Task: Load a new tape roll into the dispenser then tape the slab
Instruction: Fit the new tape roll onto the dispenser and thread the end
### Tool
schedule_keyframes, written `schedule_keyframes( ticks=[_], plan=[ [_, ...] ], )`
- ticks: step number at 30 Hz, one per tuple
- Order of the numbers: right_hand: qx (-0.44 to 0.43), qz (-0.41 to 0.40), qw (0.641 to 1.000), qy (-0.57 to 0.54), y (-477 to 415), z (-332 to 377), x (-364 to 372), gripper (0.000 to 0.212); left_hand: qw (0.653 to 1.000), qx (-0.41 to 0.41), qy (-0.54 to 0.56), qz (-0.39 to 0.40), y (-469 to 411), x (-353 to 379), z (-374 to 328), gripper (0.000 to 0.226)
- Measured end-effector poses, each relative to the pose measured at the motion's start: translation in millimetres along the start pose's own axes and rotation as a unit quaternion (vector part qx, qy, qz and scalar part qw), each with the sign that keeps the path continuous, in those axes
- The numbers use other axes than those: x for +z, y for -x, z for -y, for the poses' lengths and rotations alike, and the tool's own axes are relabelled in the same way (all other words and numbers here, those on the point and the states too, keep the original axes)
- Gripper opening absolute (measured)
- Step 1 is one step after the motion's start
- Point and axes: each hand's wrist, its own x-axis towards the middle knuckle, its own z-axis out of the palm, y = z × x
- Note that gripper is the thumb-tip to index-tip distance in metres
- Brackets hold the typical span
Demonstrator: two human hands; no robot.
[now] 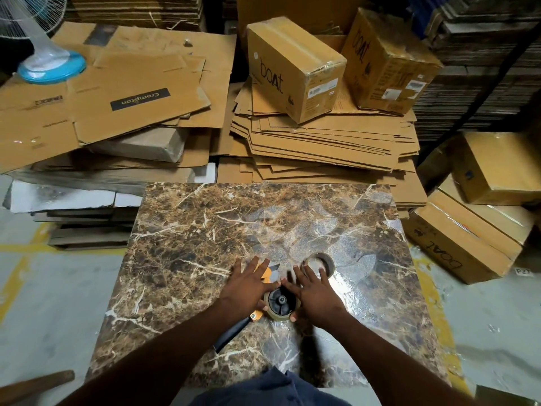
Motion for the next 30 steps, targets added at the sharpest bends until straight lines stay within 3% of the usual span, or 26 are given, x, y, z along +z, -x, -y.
schedule_keyframes(
  ticks=[6,8,12,18,22,26,30],
  plan=[
    [0.016,-0.01,1.0,0.001,3,3,2,0.097,0.999,-0.001,0.045,0.008,4,-6,5,0.081],
    [0.038,-0.019,0.999,-0.004,8,8,6,0.098,0.997,-0.018,0.074,-0.024,10,-6,9,0.083],
    [0.062,-0.048,0.997,-0.001,15,17,15,0.097,0.985,-0.041,0.12,-0.113,26,10,13,0.051],
    [0.065,-0.074,0.995,-0.009,21,24,18,0.091,0.99,-0.04,0.084,-0.109,40,35,0,0.063],
    [0.057,-0.089,0.994,-0.006,23,27,16,0.087,0.991,-0.077,0.058,-0.091,34,33,-19,0.058],
    [0.061,-0.079,0.995,-0.004,20,29,8,0.082,0.986,-0.12,0.089,-0.074,32,28,-29,0.042],
    [0.023,-0.084,0.996,0.017,3,37,-18,0.076,0.976,-0.141,0.144,-0.078,34,25,-31,0.05]
  ],
)
